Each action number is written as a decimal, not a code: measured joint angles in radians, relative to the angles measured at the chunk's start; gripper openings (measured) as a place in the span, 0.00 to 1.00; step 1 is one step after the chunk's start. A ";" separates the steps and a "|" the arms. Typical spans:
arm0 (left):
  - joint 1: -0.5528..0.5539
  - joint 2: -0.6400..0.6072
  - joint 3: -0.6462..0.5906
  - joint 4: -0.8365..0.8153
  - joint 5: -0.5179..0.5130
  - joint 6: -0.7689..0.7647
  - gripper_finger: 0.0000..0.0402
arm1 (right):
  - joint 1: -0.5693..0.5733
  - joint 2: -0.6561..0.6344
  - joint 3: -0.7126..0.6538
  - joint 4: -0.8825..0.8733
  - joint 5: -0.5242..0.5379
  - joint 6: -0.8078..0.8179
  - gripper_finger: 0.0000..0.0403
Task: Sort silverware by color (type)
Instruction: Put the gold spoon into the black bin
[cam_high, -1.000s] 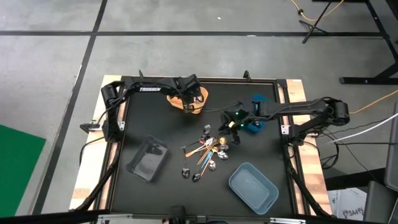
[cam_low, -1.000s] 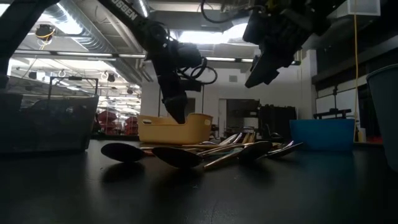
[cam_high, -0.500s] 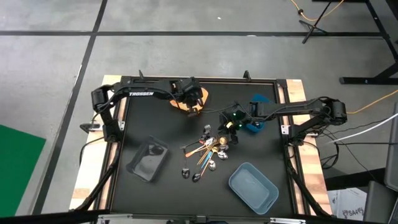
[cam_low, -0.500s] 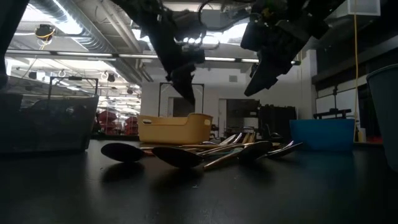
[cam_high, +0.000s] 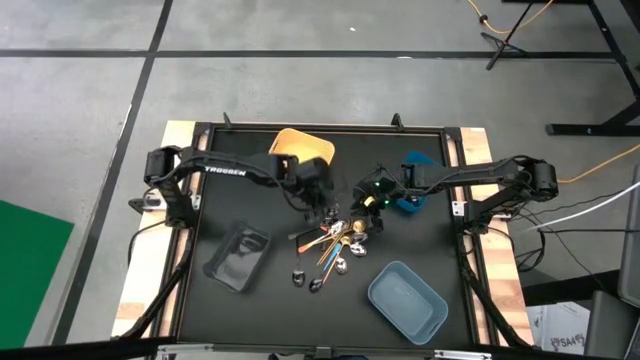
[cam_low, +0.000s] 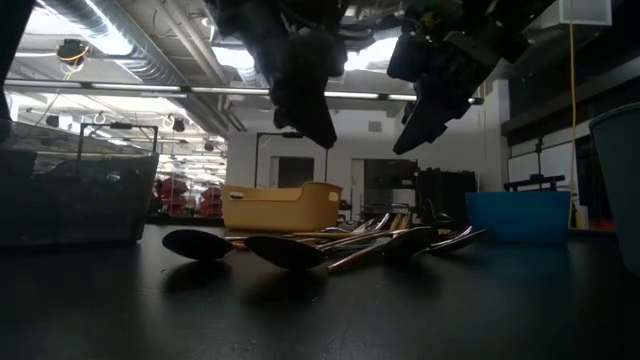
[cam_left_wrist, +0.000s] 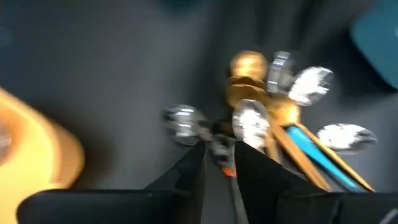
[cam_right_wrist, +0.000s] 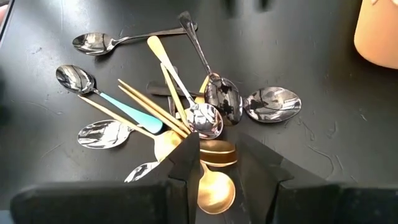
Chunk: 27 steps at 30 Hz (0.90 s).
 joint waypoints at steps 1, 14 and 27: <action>-0.017 0.000 0.000 0.000 -0.001 0.000 0.19 | 0.000 0.000 0.000 0.000 0.000 0.000 0.23; -0.185 0.007 0.000 0.000 -0.109 -0.045 0.19 | -0.001 0.000 0.000 0.003 0.000 0.002 0.23; -0.242 0.090 0.000 0.030 -0.112 -0.102 0.34 | -0.001 0.000 0.000 -0.002 0.000 0.002 0.23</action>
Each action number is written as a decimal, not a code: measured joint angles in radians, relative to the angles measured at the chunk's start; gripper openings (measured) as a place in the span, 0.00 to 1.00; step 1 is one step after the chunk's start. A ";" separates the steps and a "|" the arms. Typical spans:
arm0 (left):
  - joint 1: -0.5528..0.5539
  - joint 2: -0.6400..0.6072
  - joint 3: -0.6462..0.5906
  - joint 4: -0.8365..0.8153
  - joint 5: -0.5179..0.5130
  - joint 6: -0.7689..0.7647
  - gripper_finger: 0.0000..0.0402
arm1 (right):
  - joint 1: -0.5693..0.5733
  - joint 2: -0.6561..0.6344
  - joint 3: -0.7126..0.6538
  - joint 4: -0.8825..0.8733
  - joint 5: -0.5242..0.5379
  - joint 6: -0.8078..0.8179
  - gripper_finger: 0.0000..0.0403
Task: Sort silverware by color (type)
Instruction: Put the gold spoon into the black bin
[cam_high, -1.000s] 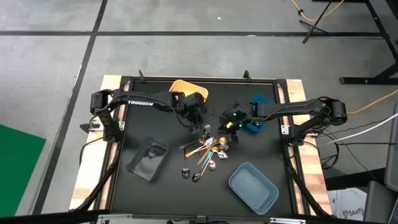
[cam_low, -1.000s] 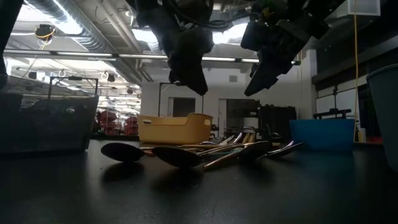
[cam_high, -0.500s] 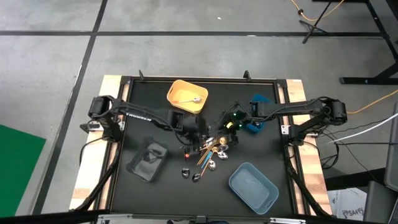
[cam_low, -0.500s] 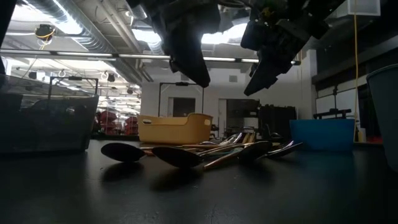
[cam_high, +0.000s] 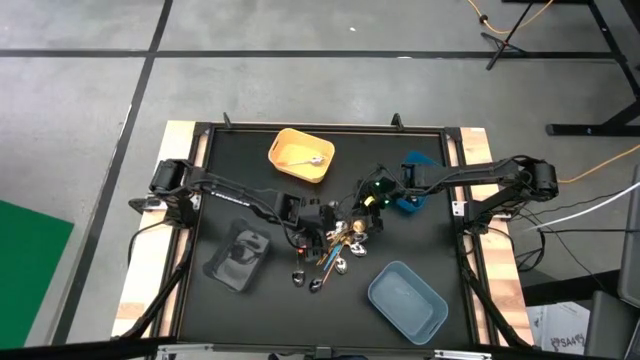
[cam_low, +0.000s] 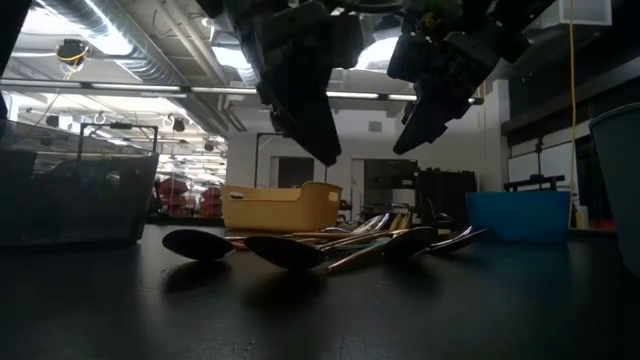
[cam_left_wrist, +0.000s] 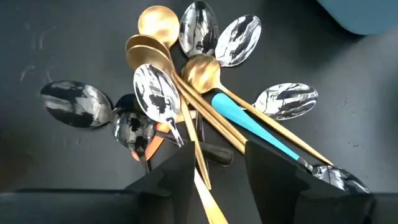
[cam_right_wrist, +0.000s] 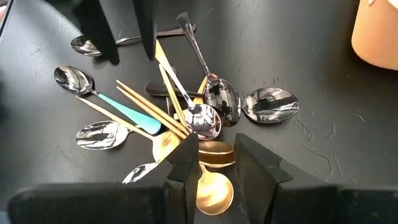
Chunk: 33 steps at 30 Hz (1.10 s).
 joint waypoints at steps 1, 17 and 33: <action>-0.003 0.008 0.000 0.009 0.000 0.000 0.35 | 0.000 0.000 0.000 0.000 0.000 0.000 0.23; -0.019 0.154 0.000 0.101 -0.071 -0.003 0.32 | -0.049 -0.186 0.001 -0.221 0.132 0.000 0.23; -0.018 0.163 -0.001 0.098 -0.118 -0.002 0.26 | -0.053 -0.382 0.001 -0.328 0.131 -0.003 0.23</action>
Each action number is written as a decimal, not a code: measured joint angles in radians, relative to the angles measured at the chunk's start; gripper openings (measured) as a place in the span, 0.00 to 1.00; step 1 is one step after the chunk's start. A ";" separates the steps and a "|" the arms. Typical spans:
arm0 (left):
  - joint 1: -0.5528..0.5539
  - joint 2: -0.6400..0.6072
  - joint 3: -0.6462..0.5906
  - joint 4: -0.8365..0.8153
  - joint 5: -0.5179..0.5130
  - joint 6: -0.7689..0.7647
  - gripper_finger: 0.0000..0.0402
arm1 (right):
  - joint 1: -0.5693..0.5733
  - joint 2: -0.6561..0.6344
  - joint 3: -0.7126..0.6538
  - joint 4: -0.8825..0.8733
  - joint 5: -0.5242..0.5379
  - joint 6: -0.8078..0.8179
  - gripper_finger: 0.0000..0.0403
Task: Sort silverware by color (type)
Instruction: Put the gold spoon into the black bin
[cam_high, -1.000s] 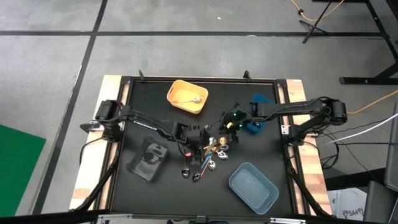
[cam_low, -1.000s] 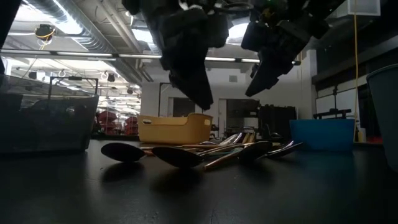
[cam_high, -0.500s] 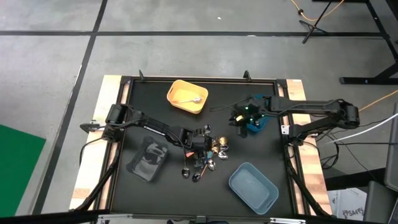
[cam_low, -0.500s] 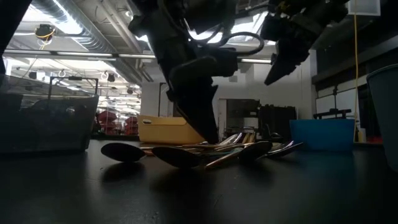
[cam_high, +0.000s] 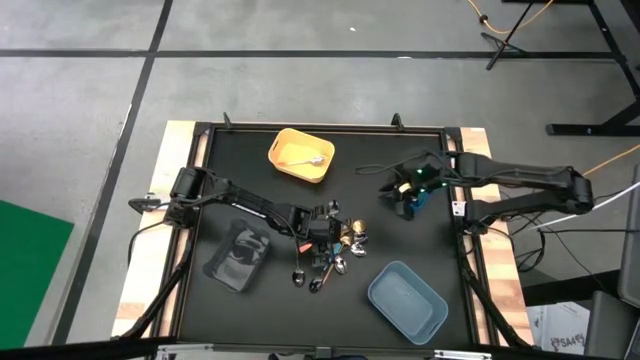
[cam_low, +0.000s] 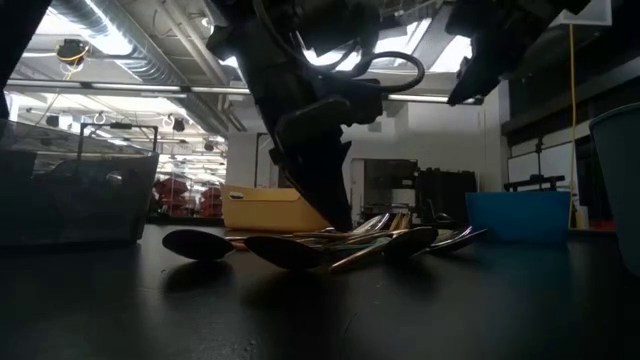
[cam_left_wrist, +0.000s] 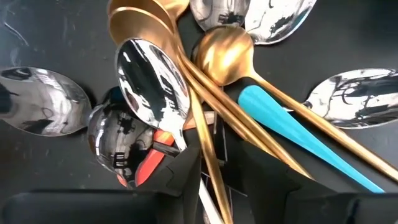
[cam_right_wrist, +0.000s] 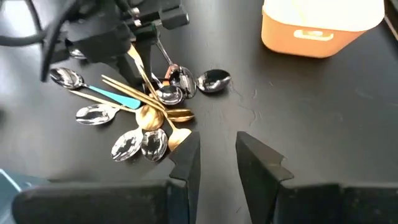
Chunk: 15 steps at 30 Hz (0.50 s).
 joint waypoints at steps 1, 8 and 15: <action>0.000 0.000 0.000 0.000 -0.008 0.000 0.25 | 0.000 -0.012 0.000 -0.003 0.000 0.000 0.23; 0.000 0.000 0.000 -0.001 -0.012 0.000 0.25 | 0.000 -0.096 0.000 -0.023 0.000 0.000 0.23; 0.000 0.000 0.000 -0.001 -0.012 0.000 0.25 | 0.000 -0.167 0.000 -0.032 0.000 0.000 0.23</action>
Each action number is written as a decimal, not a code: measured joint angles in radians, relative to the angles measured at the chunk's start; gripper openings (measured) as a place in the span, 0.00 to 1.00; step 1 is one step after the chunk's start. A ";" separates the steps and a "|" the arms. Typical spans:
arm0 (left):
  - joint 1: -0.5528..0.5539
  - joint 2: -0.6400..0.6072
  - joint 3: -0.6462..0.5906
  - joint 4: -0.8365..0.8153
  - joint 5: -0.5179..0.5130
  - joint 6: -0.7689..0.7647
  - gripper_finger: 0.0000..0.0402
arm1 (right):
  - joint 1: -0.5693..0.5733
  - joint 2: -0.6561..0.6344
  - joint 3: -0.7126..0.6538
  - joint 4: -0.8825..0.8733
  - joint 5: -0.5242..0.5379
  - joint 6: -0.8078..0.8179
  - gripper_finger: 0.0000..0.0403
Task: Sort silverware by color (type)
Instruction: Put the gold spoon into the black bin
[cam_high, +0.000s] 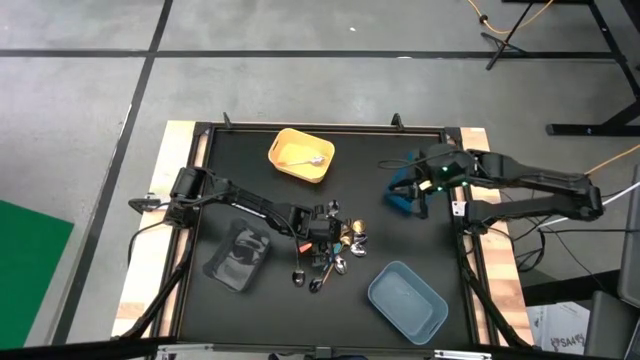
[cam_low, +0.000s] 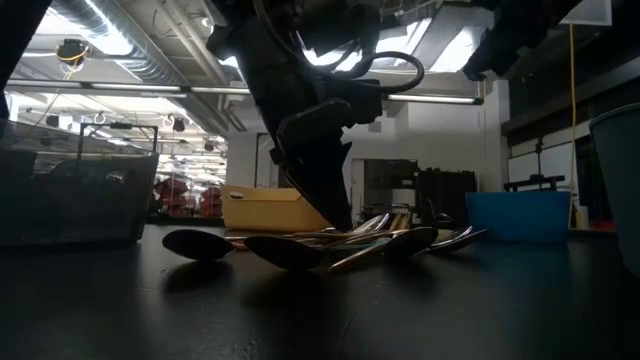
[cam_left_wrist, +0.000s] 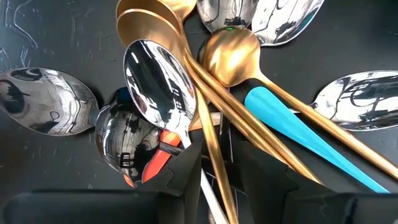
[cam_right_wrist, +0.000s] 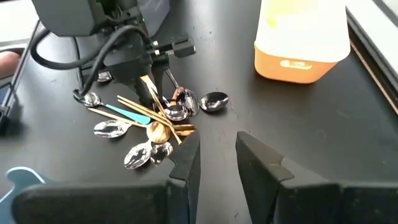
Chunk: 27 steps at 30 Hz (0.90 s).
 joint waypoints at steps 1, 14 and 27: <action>0.001 0.000 0.000 0.000 0.000 0.000 0.25 | 0.000 -0.007 0.000 0.000 0.000 0.000 0.23; 0.002 0.057 0.005 0.021 0.020 -0.004 0.25 | 0.000 -0.028 0.000 -0.006 0.000 0.000 0.23; 0.003 0.060 0.003 0.021 0.022 -0.017 0.19 | 0.000 -0.027 0.000 -0.005 0.000 0.000 0.23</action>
